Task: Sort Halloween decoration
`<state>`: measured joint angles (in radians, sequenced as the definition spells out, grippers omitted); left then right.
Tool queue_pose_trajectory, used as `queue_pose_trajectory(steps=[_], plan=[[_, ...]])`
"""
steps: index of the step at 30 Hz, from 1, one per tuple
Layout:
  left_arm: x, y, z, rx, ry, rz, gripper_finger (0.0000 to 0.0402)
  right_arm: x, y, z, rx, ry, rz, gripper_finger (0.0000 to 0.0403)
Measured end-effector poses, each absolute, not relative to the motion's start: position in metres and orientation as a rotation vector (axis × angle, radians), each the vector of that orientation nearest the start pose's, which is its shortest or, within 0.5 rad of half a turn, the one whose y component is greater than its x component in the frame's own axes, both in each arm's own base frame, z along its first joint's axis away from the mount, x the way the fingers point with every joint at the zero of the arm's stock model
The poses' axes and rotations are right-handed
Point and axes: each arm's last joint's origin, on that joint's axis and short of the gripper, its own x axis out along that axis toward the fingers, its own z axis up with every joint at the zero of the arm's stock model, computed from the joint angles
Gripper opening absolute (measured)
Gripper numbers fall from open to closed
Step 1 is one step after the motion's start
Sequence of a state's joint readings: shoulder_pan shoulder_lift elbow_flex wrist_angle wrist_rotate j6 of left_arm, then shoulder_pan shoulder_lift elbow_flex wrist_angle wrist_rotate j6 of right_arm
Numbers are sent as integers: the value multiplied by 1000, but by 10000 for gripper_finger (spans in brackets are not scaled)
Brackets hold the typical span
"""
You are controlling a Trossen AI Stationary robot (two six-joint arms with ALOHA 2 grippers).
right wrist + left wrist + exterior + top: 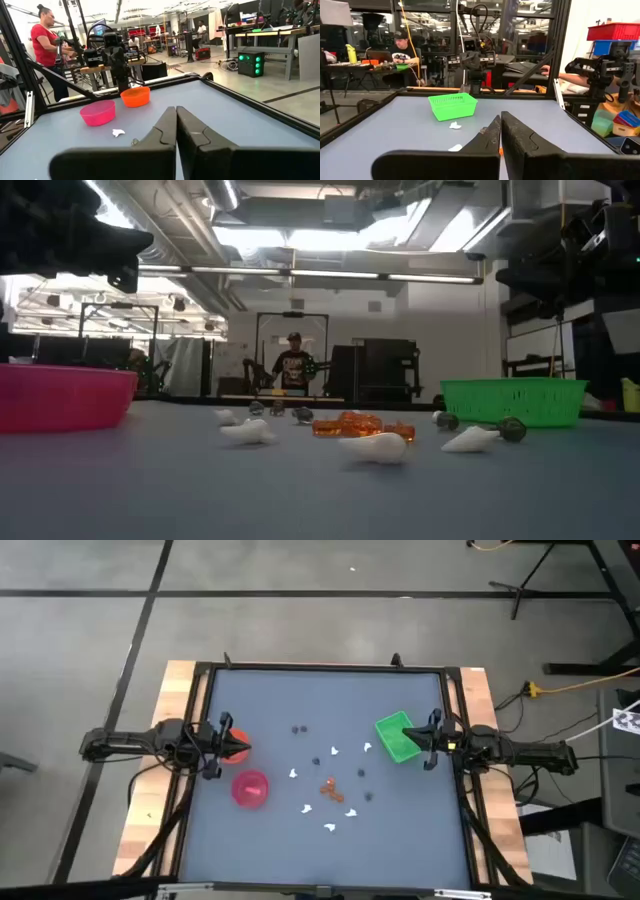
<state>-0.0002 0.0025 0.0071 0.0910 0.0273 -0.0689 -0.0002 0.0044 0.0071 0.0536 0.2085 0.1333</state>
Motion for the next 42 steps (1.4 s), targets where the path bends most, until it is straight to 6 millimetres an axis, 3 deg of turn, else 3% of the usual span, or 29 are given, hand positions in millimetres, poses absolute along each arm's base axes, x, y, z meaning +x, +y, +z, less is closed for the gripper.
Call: queue_pose_trajectory(steps=[42], plan=[[97, 0, 174, -68, -95, -9, 0, 97, -6, 171, 139, -70, -205, 1]])
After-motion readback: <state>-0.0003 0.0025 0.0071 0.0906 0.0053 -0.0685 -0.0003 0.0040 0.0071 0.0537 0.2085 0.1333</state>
